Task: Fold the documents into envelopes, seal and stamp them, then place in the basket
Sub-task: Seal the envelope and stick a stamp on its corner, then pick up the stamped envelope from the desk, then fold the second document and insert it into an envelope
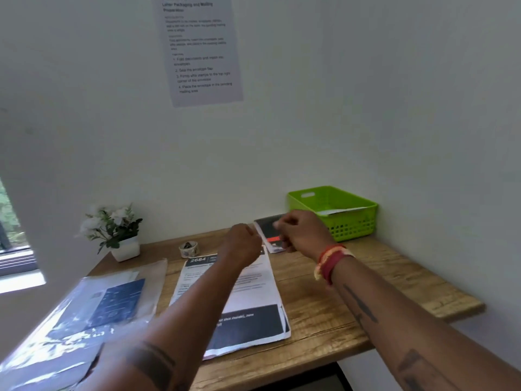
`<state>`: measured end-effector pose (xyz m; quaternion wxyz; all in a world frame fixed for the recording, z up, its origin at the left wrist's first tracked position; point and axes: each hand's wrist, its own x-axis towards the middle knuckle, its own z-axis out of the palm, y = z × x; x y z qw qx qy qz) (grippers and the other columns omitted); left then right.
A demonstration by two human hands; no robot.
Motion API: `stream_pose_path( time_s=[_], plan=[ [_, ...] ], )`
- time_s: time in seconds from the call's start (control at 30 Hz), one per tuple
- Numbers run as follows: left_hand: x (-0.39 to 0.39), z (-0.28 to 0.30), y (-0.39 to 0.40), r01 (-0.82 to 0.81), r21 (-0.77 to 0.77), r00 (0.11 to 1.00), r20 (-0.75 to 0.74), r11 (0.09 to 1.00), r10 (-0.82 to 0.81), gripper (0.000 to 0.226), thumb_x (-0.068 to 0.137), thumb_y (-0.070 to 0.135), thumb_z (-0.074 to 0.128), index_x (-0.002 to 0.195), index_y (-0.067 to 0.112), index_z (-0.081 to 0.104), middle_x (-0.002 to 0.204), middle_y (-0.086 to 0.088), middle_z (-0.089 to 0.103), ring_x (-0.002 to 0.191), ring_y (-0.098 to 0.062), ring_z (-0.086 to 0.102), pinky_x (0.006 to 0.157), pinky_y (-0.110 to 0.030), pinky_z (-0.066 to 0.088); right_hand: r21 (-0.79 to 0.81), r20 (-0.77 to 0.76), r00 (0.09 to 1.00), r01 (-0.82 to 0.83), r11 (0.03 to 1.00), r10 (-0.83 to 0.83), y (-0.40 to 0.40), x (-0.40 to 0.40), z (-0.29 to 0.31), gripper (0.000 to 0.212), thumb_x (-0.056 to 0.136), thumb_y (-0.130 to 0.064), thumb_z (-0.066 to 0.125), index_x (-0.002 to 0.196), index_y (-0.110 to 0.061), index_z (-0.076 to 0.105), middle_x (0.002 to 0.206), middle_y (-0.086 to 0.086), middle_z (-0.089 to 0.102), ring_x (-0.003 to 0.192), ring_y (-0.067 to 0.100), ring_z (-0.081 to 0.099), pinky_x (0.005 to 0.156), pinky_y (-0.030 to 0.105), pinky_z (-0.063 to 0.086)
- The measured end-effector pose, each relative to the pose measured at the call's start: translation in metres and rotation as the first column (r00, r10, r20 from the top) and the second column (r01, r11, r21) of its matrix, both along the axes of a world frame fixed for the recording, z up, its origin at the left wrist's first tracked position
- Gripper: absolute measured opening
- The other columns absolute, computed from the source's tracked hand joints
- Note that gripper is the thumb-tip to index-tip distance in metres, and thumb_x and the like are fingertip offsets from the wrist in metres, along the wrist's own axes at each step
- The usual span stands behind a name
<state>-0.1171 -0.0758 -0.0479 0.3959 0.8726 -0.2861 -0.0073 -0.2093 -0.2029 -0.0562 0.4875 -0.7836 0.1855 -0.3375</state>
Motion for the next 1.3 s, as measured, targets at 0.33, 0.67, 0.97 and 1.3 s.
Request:
stream_pose_path(
  time_s=[0.33, 0.67, 0.97, 1.3],
  plan=[
    [0.052, -0.040, 0.076, -0.022, 0.249, 0.982, 0.189, 0.968, -0.026, 0.016, 0.094, 0.040, 0.063, 0.096, 0.025, 0.066, 0.098, 0.001, 0.069, 0.099, -0.021, 0.064, 0.077, -0.028, 0.045, -0.608, -0.501, 0.865, -0.369, 0.703, 0.021, 0.032, 0.098, -0.042, 0.040, 0.095, -0.055, 0.053, 0.112, -0.021, 0.064, 0.137, 0.010, 0.059, 0.136, 0.026, 0.043, 0.097, 0.033, 0.043],
    [0.064, -0.048, 0.066, 0.041, 0.259, 0.984, 0.158, 0.965, -0.084, 0.012, 0.089, 0.041, 0.068, 0.088, 0.032, 0.062, 0.089, 0.008, 0.063, 0.089, -0.015, 0.060, 0.074, -0.030, 0.044, -0.648, -0.443, 0.892, -0.252, 0.719, -0.087, 0.017, 0.120, -0.043, 0.048, 0.088, -0.048, 0.068, 0.132, -0.028, 0.062, 0.147, 0.006, 0.048, 0.129, 0.026, 0.050, 0.103, 0.039, 0.045],
    [0.050, -0.032, 0.083, -0.075, -0.125, 0.955, 0.278, 0.989, 0.107, 0.008, 0.096, 0.028, 0.056, 0.101, 0.029, 0.062, 0.092, 0.008, 0.067, 0.077, -0.010, 0.057, 0.061, -0.025, 0.036, -0.613, -0.198, 0.980, -0.138, 0.778, 0.019, 0.012, 0.108, -0.032, 0.008, 0.090, -0.026, 0.067, 0.097, -0.024, 0.070, 0.098, -0.001, 0.071, 0.094, 0.020, 0.064, 0.082, 0.032, 0.046],
    [0.051, -0.025, 0.100, -0.309, -0.034, 0.917, 0.255, 0.950, 0.307, 0.042, 0.097, 0.043, 0.049, 0.136, 0.029, 0.041, 0.140, -0.007, 0.049, 0.132, -0.031, 0.042, 0.110, -0.051, 0.031, -0.390, 0.120, 0.992, 0.088, 0.917, -0.044, 0.010, 0.075, -0.028, 0.004, 0.095, -0.021, 0.064, 0.092, -0.020, 0.067, 0.080, -0.008, 0.069, 0.073, 0.008, 0.062, 0.064, 0.018, 0.042]
  ],
)
